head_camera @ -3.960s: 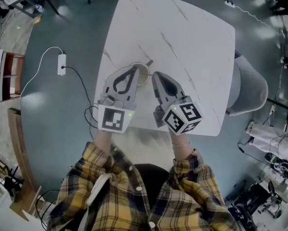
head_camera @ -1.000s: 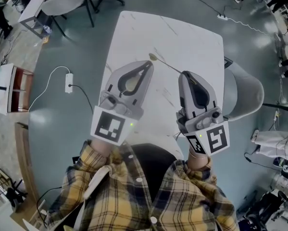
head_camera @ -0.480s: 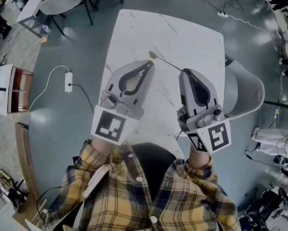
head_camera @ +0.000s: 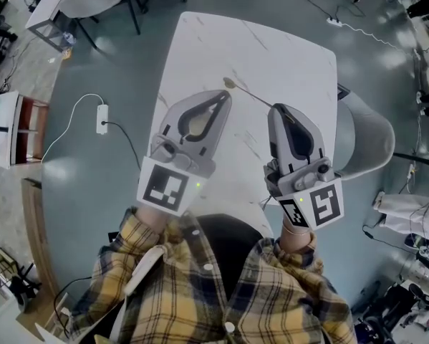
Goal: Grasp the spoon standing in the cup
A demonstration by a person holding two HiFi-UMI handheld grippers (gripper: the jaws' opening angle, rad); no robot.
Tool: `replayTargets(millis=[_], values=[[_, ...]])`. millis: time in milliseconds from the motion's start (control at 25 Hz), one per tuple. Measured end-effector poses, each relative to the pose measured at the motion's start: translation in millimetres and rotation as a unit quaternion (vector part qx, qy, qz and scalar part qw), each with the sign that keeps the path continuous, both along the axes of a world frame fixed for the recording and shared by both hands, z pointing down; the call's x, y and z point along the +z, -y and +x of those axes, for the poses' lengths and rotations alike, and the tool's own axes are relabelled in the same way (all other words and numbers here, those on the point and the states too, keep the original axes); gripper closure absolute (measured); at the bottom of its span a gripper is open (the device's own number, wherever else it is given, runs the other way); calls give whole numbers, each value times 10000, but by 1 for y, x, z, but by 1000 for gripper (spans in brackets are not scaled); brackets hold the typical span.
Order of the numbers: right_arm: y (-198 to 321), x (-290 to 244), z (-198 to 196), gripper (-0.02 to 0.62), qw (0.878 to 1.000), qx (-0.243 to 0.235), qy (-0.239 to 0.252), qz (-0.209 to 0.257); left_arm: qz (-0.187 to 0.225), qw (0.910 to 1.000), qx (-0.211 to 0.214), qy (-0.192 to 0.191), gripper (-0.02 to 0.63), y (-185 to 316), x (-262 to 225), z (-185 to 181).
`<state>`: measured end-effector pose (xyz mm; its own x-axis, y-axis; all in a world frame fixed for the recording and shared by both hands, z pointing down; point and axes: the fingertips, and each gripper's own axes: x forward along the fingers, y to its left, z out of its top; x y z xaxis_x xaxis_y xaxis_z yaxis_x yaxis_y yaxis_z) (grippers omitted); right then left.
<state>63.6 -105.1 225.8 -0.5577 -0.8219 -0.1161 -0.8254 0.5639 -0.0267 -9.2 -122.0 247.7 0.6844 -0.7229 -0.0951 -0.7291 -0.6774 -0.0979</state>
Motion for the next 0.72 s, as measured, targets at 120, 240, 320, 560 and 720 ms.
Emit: replayTargets(millis=[120, 240, 320, 560, 720], values=[[2, 1, -1, 577, 10000, -5, -18, -10, -17, 10000, -18, -17, 588, 2, 1, -2], [2, 3, -2, 577, 10000, -7, -91, -31, -7, 10000, -11, -17, 588, 3, 1, -1], [2, 4, -1, 577, 9999, -4, -99, -40, 5, 10000, -5, -10, 588, 3, 1, -1], [1, 4, -1, 577, 9999, -33, -117, -41, 61, 10000, 58, 21, 588, 2, 0, 3], [1, 4, -1, 577, 9999, -47, -114, -45, 145, 9998, 113, 62, 588, 0, -1, 6]])
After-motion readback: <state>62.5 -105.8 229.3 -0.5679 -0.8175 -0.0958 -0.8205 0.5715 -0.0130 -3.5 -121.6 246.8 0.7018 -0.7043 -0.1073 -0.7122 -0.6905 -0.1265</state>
